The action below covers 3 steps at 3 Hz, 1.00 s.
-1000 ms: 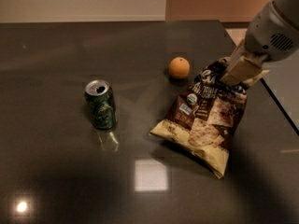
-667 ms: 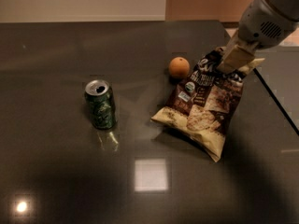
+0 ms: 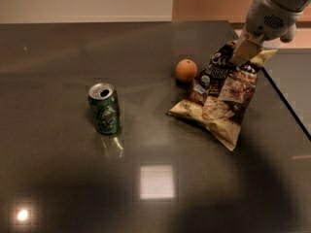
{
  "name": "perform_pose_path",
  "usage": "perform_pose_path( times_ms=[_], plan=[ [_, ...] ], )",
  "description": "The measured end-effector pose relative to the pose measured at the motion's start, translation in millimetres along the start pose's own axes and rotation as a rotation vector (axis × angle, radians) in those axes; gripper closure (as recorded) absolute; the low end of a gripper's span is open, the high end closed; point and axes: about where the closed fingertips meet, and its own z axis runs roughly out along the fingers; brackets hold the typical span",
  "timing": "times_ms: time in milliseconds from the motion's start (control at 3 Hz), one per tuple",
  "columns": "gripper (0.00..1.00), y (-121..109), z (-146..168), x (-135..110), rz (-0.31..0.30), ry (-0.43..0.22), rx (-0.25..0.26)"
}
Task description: Move brown chip bag near orange
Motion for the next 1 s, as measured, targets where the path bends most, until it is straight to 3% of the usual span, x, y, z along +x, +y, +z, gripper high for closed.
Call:
perform_pose_path(
  times_ms=[333,1000],
  plan=[
    [0.53,-19.2,7.5,7.0,0.005,-0.001,0.008],
    [0.06,-31.1,7.1,-1.4,-0.014,-0.057,0.012]
  ],
)
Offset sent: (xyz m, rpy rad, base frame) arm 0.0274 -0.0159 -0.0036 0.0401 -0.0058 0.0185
